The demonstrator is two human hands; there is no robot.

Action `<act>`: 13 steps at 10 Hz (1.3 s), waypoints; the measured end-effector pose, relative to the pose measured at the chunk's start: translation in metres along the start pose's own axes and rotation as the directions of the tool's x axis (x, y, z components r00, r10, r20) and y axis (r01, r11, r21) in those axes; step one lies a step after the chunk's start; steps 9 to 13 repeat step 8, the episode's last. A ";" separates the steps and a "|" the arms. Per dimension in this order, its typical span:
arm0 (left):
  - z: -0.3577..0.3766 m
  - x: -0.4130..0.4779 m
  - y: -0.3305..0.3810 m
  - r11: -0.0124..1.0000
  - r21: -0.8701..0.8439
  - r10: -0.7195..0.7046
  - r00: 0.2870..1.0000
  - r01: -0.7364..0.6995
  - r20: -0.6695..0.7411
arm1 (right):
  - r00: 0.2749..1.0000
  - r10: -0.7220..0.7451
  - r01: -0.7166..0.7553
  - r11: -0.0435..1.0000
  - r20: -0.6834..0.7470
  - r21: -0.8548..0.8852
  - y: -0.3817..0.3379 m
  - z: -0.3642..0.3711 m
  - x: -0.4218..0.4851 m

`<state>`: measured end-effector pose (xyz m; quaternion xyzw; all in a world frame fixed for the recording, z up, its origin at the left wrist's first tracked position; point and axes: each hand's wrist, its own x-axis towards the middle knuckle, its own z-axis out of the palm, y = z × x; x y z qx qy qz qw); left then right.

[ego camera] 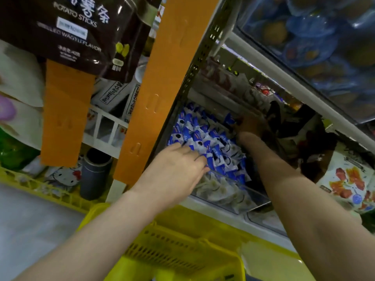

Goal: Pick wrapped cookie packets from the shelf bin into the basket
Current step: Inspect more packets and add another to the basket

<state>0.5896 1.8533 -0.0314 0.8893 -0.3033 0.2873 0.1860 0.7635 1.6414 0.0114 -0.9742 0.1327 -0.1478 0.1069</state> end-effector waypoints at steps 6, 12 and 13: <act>-0.004 0.001 -0.003 0.999 0.008 0.039 0.998 -0.039 0.041 | 0.955 -0.037 -0.043 0.965 0.295 0.260 -0.002 0.001 -0.012; -0.019 -0.003 0.008 0.971 -0.169 -0.160 0.985 0.169 0.065 | 0.988 -0.131 0.089 0.916 0.081 0.390 -0.020 -0.037 -0.070; -0.019 -0.003 0.008 0.971 -0.169 -0.160 0.985 0.169 0.065 | 0.988 -0.131 0.089 0.916 0.081 0.390 -0.020 -0.037 -0.070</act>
